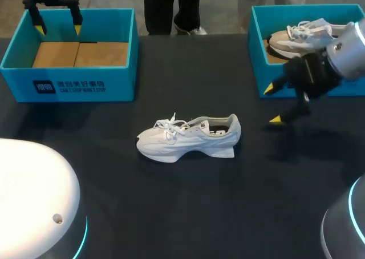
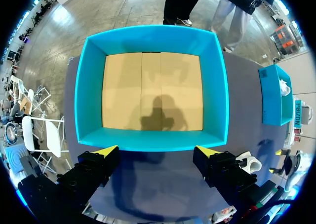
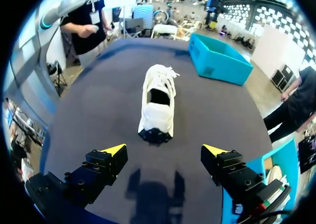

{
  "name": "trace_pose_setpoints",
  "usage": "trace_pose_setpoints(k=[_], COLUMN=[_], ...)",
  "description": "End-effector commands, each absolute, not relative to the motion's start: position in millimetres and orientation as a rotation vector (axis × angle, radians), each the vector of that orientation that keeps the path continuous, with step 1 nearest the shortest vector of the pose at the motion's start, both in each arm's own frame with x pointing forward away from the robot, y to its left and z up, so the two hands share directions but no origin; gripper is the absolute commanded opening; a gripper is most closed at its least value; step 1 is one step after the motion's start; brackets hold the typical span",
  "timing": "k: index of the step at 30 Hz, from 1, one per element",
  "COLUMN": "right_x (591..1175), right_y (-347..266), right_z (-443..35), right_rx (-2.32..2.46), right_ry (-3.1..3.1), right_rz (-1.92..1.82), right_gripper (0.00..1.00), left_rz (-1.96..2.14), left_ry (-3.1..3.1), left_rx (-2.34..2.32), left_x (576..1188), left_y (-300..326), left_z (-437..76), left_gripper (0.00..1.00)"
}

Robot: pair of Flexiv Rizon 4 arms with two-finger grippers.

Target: Take the shoe out of the shoebox, open the shoe tongue, remove and reinsert the insole, then place the shoe into the shoebox

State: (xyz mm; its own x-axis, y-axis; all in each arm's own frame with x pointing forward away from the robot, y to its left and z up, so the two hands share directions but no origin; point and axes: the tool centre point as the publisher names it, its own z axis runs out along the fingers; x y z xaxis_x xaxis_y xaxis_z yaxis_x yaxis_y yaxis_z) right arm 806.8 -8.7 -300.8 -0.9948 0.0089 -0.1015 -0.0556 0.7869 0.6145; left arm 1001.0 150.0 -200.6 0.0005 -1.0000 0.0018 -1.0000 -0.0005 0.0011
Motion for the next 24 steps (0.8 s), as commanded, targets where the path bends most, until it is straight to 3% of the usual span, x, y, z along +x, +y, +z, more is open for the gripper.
trace_pose_setpoints(k=[1, 24], right_x=[798, 793], right_y=[-16, -5], right_z=[-315, -379], right_rx=[0.003, -0.068], right_ry=[2.793, 2.705], right_rz=[1.136, 1.350], right_gripper=[1.00, 1.00], left_rz=[0.000, 0.000], left_ry=[-2.220, -2.220], left_rx=[2.221, 2.221], left_x=[1001, 1001], left_y=[150, 150], left_z=[-201, -201], left_gripper=[1.00, 1.00])
